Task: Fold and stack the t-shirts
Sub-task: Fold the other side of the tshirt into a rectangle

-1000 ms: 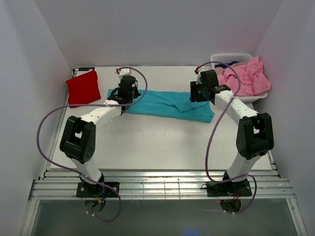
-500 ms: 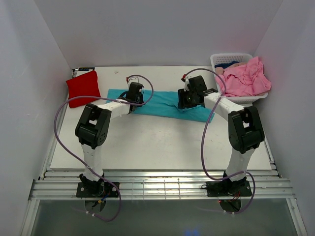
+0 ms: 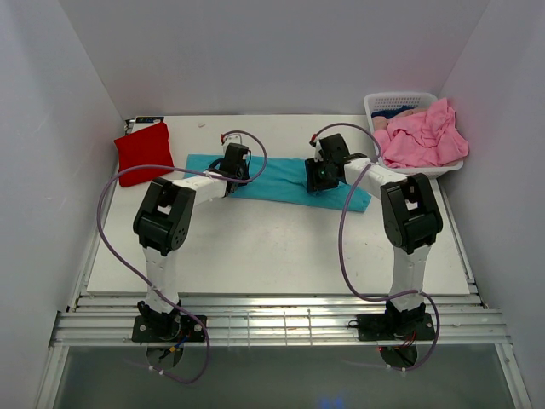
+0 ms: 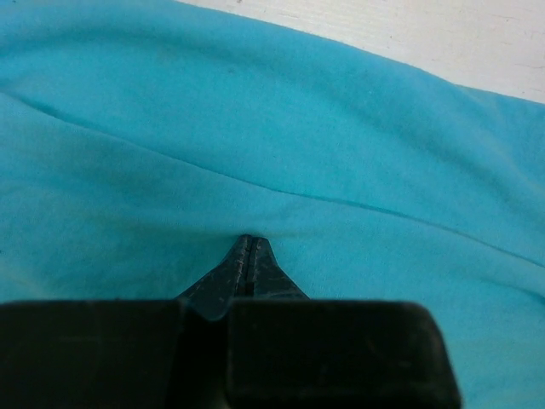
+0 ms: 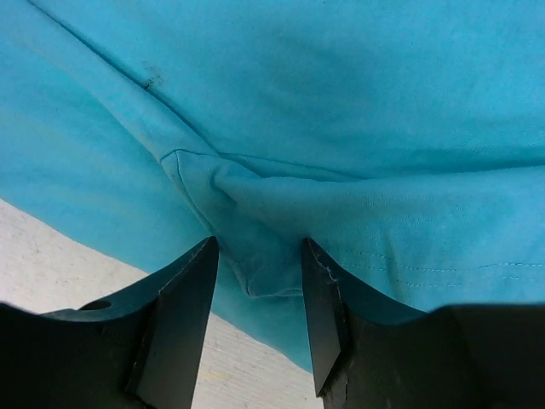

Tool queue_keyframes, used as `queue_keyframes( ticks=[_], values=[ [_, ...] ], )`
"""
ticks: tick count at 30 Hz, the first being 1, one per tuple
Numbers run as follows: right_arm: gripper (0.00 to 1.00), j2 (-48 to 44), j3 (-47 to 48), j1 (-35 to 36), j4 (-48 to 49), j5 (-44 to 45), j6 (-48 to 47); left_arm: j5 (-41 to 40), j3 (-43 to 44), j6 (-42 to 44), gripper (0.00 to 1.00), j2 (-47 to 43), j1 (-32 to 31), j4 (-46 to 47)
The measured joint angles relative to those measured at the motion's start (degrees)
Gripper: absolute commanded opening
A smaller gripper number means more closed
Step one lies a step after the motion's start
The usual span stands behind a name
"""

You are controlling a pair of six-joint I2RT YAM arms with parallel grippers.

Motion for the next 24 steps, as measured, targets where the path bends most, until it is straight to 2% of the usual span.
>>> queue_keyframes(
  ticks=[5,8,9,12,19,24],
  values=[
    [0.49,-0.02,-0.02,0.44,-0.33,1.97,-0.55,-0.26,0.00,0.00,0.00,0.00,0.00,0.00],
    [0.37,-0.50,-0.50,0.76,-0.42,3.08,-1.01,-0.37,0.00,0.02,0.00,0.00,0.00,-0.02],
    [0.25,-0.66,-0.61,0.79,-0.55,3.26,-1.18,-0.44,0.00,0.02,0.00,0.00,0.00,0.00],
    [0.08,-0.72,-0.61,0.87,-0.79,3.67,-1.46,-0.63,0.00,0.02,0.00,0.02,0.00,-0.02],
    [0.08,-0.70,0.59,1.03,-2.05,5.11,-1.31,-2.49,-0.48,-0.76,0.00,0.02,0.00,-0.33],
    [0.13,1.62,9.46,1.07,-4.07,8.02,-2.12,-3.02,-3.69,-3.15,0.00,-0.87,0.00,1.66]
  ],
)
